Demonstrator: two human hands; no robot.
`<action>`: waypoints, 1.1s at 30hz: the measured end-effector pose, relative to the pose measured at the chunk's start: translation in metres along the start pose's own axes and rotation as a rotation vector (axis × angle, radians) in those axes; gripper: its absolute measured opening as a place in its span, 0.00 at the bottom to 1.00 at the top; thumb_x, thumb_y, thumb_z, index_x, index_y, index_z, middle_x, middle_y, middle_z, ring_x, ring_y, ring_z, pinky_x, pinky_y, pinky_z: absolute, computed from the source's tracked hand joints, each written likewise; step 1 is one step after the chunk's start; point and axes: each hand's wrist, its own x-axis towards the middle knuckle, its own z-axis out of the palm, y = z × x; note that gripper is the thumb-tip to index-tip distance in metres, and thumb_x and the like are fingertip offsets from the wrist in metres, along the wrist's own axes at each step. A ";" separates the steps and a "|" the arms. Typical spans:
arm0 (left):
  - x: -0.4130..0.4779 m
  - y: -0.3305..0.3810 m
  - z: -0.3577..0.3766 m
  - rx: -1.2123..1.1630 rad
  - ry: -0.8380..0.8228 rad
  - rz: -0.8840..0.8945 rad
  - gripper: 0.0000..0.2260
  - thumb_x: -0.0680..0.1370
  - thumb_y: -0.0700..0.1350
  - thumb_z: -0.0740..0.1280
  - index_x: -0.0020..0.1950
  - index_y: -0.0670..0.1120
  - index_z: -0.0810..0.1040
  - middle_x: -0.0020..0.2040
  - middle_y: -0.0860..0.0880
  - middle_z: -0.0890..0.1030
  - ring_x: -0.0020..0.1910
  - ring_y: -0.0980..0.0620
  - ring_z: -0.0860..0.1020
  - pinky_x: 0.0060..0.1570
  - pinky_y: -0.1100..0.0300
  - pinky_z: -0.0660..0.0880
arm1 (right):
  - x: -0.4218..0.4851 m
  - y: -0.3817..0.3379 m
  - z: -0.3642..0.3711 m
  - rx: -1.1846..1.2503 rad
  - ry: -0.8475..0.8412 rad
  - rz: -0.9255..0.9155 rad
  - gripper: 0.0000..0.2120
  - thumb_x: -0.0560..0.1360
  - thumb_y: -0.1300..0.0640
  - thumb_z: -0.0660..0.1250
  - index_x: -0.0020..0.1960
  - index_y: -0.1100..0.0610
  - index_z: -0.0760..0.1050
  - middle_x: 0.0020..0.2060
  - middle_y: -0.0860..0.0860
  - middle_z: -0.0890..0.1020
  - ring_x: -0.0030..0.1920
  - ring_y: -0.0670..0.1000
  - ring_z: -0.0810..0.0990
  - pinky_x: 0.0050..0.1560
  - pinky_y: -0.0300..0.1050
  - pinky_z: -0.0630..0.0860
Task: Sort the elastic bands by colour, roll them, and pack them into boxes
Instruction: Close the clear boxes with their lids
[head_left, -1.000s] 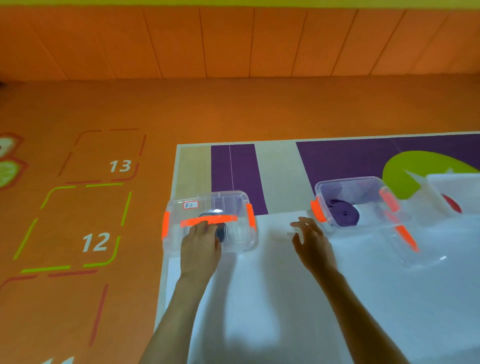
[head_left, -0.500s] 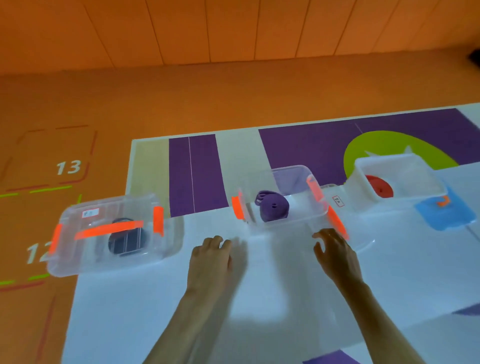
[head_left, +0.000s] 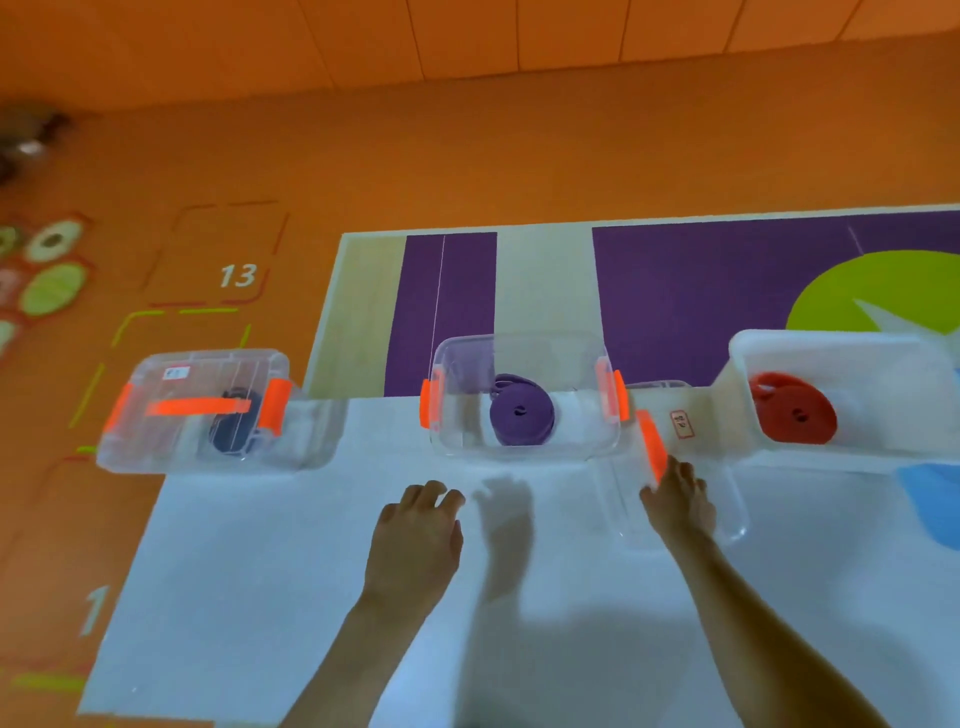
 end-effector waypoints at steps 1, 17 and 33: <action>0.000 0.002 0.000 0.007 -0.001 -0.004 0.13 0.82 0.43 0.68 0.66 0.49 0.83 0.64 0.50 0.82 0.64 0.47 0.81 0.56 0.50 0.80 | 0.006 -0.002 0.001 -0.014 -0.004 0.010 0.23 0.83 0.56 0.67 0.75 0.61 0.68 0.67 0.60 0.74 0.66 0.64 0.74 0.60 0.58 0.77; 0.040 0.015 0.013 -0.027 0.092 0.026 0.14 0.76 0.40 0.75 0.62 0.45 0.86 0.61 0.46 0.85 0.61 0.42 0.83 0.53 0.47 0.81 | -0.028 0.019 -0.017 0.047 -0.002 0.173 0.19 0.70 0.47 0.75 0.55 0.57 0.77 0.47 0.54 0.83 0.48 0.59 0.84 0.45 0.46 0.76; 0.072 -0.009 0.070 0.011 0.016 0.071 0.35 0.85 0.48 0.63 0.87 0.53 0.46 0.87 0.45 0.55 0.86 0.42 0.50 0.83 0.40 0.49 | -0.133 0.032 -0.075 0.072 0.135 0.262 0.17 0.70 0.48 0.77 0.54 0.54 0.78 0.44 0.50 0.81 0.41 0.54 0.79 0.43 0.46 0.73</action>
